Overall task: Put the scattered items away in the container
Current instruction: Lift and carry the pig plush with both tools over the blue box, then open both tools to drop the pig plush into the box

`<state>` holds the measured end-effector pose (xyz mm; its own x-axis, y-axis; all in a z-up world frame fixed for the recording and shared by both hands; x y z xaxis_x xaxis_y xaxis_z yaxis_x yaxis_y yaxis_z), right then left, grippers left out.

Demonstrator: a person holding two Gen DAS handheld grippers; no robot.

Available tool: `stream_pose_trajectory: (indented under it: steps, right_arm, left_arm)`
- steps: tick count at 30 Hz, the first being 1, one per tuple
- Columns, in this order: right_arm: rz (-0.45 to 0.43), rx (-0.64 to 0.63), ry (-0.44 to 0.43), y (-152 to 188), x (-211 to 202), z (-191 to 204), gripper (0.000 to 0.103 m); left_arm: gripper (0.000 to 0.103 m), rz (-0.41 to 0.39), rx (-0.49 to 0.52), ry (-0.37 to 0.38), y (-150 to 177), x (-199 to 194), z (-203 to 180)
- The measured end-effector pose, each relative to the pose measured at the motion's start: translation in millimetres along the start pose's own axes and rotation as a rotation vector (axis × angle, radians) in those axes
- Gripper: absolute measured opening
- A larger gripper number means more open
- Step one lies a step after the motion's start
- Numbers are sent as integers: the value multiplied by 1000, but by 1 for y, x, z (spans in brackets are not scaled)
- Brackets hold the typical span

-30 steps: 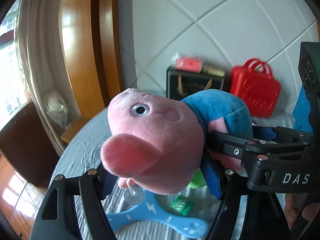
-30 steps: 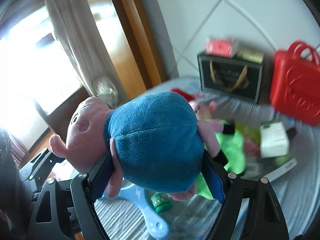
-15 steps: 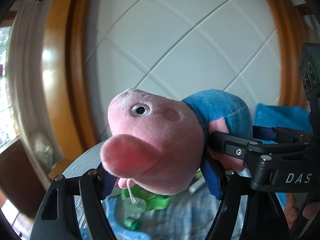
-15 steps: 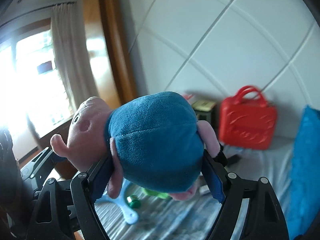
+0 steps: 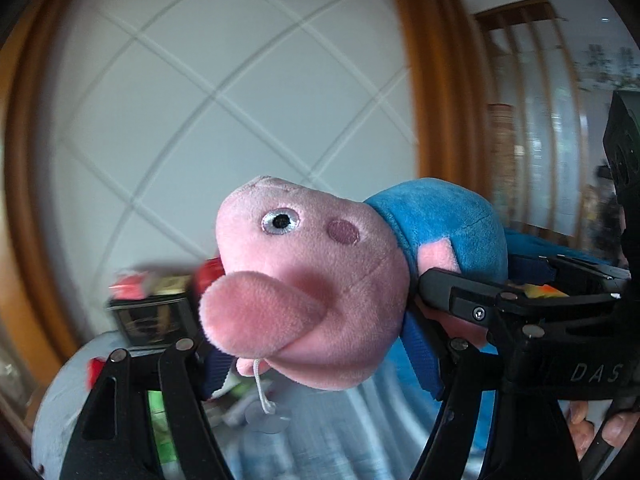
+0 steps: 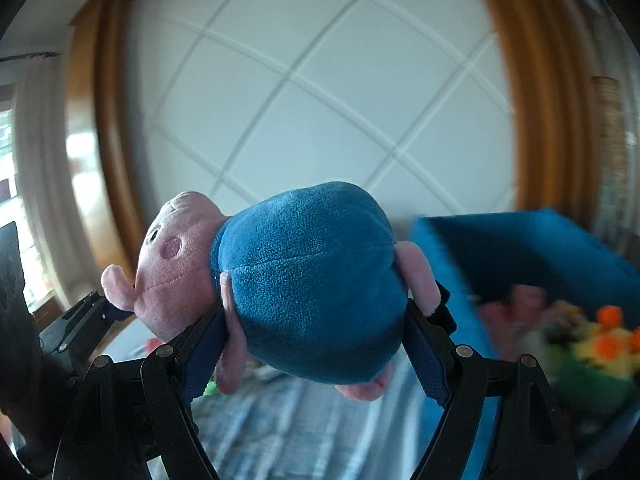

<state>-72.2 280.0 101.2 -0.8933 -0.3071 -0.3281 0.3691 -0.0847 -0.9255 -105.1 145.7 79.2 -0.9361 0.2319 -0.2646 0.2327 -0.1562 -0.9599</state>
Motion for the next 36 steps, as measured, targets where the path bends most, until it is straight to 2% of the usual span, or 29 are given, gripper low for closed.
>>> stream_pose_trajectory:
  steps: [3,7,13,17,20,23,27,32,36]
  right_arm:
    - [-7,30,59,-3,-22,-51,82]
    - [4,34,90,-14,-47,-113,82]
    - [123,-26,85,-49,-62,-220,82]
    - [221,-8,25,-56,-51,-283,82]
    - [243,16,-19,-70,-38,-323,82]
    - [277,38,-37,-80,-19,-346,82]
    - [424,40,-4,-74,28,-380,82]
    - [614,107,14,-31,88,-429,82]
    - [760,191,3,3,119,-461,82]
  left_arm:
    - [73,8,26,55,-14,12,-58]
    - [73,17,41,89,-34,27,-141]
    - [73,130,18,66,-59,66,-245]
    - [73,258,38,-6,-71,107,-286]
    - [73,297,61,-48,-90,136,-303]
    - [73,348,78,-57,-97,170,-322]
    - [73,475,92,-47,-77,218,-339]
    - [73,687,80,-19,-32,286,-353]
    - [73,866,84,-8,7,315,-361]
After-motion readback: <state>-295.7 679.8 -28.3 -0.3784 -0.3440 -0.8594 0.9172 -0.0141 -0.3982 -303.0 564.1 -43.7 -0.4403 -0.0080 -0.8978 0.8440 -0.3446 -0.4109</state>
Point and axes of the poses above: each gripper's, at about its wrist camera, not at the fingertips, and x roughly the way its jaws point, z to its left, y to its underside, the point moved 1 cm from there along x, roughly the way its jaws point, and after that the axes turned 9 degrees about -y, right-handed, at the moved point
